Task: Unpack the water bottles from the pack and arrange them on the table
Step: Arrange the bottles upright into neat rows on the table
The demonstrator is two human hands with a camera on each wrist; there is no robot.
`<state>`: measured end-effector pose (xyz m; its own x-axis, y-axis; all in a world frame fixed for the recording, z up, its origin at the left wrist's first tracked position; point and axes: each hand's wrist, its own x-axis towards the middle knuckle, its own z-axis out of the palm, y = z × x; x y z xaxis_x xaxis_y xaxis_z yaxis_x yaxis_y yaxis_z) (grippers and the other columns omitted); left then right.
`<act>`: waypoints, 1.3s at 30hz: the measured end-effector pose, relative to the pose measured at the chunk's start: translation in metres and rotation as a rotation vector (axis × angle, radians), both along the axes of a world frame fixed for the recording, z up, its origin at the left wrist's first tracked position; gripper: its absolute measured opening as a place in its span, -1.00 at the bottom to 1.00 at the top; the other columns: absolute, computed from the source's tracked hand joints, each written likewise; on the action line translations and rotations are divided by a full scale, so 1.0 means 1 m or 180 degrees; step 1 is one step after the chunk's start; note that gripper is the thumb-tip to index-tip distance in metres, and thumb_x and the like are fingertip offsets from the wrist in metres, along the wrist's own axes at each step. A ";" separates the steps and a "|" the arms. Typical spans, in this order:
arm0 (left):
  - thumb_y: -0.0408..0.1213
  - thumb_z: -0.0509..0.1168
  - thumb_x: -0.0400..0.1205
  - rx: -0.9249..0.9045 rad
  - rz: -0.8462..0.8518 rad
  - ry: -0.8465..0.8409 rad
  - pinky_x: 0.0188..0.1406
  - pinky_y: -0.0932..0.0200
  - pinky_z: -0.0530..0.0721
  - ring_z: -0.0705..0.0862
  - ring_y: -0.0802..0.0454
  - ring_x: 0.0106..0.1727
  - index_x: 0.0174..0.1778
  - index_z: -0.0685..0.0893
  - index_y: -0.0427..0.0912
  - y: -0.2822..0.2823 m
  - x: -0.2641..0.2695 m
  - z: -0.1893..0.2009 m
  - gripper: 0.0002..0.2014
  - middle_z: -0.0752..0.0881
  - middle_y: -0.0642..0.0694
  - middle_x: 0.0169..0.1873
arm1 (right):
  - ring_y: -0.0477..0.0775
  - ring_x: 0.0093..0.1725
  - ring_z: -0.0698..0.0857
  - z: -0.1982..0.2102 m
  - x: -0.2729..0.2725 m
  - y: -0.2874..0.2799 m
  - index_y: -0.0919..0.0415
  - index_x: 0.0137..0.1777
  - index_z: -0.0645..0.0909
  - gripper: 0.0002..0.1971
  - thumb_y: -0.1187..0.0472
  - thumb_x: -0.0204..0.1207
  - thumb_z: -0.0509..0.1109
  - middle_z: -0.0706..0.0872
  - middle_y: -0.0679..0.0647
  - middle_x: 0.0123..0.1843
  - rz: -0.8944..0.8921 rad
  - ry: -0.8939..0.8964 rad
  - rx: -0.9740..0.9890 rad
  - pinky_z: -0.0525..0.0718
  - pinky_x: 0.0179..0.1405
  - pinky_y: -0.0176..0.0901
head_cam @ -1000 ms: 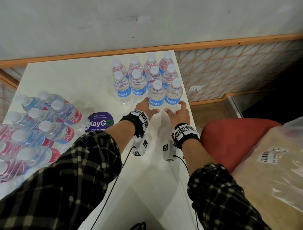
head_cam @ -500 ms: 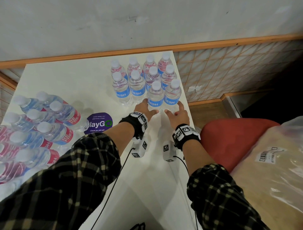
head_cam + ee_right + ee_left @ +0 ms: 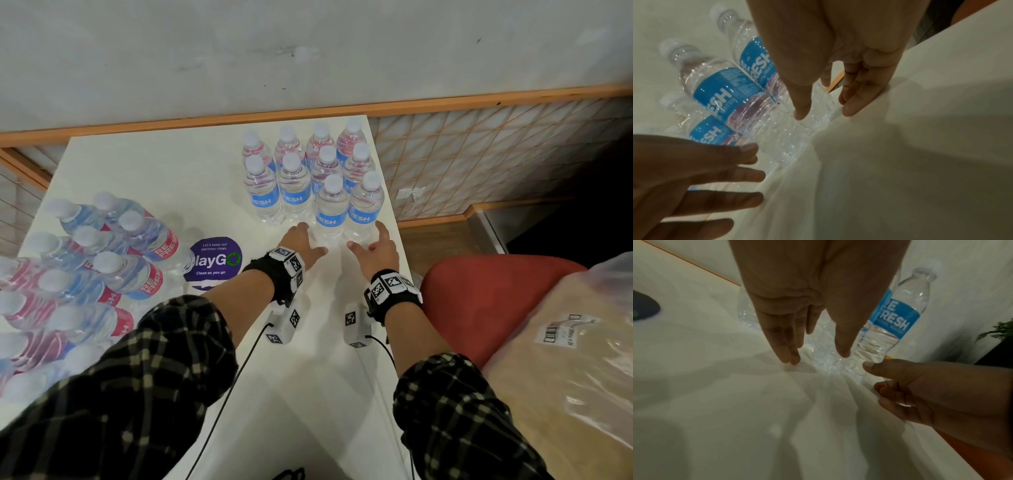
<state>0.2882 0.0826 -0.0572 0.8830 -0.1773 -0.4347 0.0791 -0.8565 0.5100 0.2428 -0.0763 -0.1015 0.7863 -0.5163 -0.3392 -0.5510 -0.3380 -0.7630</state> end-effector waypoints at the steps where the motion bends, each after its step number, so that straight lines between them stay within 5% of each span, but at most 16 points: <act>1: -0.05 0.37 0.57 0.0087 -0.0118 0.0020 0.43 0.05 0.39 0.44 -0.13 0.48 0.53 0.31 -0.20 0.003 -0.004 0.003 -0.34 0.44 -0.20 0.47 | 0.16 0.25 0.60 0.000 -0.002 0.000 -0.05 0.60 0.19 -0.19 -0.08 0.40 0.50 0.59 0.18 0.23 -0.0007 0.0007 0.0018 0.51 0.39 0.12; 10: 0.00 0.34 0.58 0.0453 -0.1291 -0.0179 0.25 0.14 0.52 0.61 -0.04 0.27 0.37 0.53 -0.11 0.051 -0.041 0.074 -0.53 0.63 -0.06 0.30 | 0.27 0.28 0.55 -0.001 -0.038 0.031 0.08 0.43 0.46 -0.41 0.01 0.41 0.50 0.58 0.18 0.24 0.0216 0.0305 -0.0222 0.44 0.40 0.05; 15: 0.00 0.33 0.59 0.0830 -0.1265 -0.0527 0.32 0.09 0.51 0.57 -0.08 0.33 0.39 0.51 -0.11 0.112 -0.037 0.118 -0.52 0.59 -0.07 0.34 | 0.23 0.25 0.59 0.014 -0.058 0.082 0.11 0.38 0.50 -0.50 0.11 0.44 0.49 0.61 0.20 0.26 0.0684 0.0294 0.0049 0.52 0.34 -0.01; 19: -0.10 0.33 0.60 0.1368 -0.1002 -0.0599 0.29 0.08 0.48 0.52 -0.14 0.39 0.44 0.46 -0.14 0.176 -0.025 0.144 -0.51 0.53 -0.13 0.41 | 0.07 0.04 0.60 0.037 -0.070 0.161 0.18 0.27 0.58 -0.61 0.21 0.44 0.51 0.60 0.11 0.07 0.1382 0.0108 0.0282 0.53 0.18 -0.18; 23: -0.28 0.28 0.65 0.1824 -0.1045 -0.0307 0.06 0.10 0.51 0.65 -0.13 0.08 0.11 0.63 -0.21 0.226 -0.022 0.146 -0.84 0.65 -0.17 0.08 | 0.00 -0.03 0.54 0.061 -0.078 0.239 0.18 0.28 0.59 -0.59 0.24 0.42 0.52 0.56 0.06 0.06 0.2272 -0.0019 0.0482 0.51 0.10 -0.25; 27: -0.16 0.28 0.65 0.1947 -0.1088 -0.0348 0.40 0.07 0.42 0.45 -0.16 0.48 0.49 0.46 -0.12 0.253 -0.022 0.132 -0.53 0.45 -0.15 0.50 | 0.06 0.25 0.57 0.080 -0.087 0.291 0.14 0.45 0.44 -0.37 0.18 0.38 0.56 0.59 0.10 0.31 0.3156 0.0124 0.0523 0.51 0.36 -0.11; 32: -0.15 0.23 0.68 0.1769 -0.1156 -0.0592 0.37 0.14 0.42 0.47 -0.14 0.46 0.46 0.51 -0.16 0.260 -0.026 0.131 -0.59 0.48 -0.16 0.48 | 0.13 0.36 0.55 0.082 -0.105 0.310 0.11 0.54 0.26 -0.19 0.06 0.35 0.60 0.57 0.14 0.39 0.3005 -0.0033 0.0301 0.51 0.35 -0.04; 35: -0.20 0.25 0.68 0.1534 -0.1172 -0.0489 0.13 0.46 0.48 0.53 -0.15 0.40 0.39 0.57 -0.26 0.261 -0.029 0.132 -0.62 0.56 -0.22 0.40 | 0.14 0.27 0.62 0.080 -0.111 0.306 0.10 0.51 0.31 -0.24 0.11 0.35 0.59 0.64 0.13 0.33 0.2883 -0.0198 0.0255 0.58 0.26 -0.06; 39: -0.14 0.31 0.63 0.1494 -0.1163 -0.0578 0.25 0.14 0.53 0.60 -0.10 0.33 0.34 0.62 -0.20 0.251 -0.036 0.133 -0.62 0.63 -0.16 0.33 | 0.14 0.17 0.67 0.082 -0.113 0.285 0.04 0.46 0.34 -0.26 0.07 0.30 0.60 0.67 0.10 0.28 0.2742 -0.0252 0.0101 0.64 0.23 0.05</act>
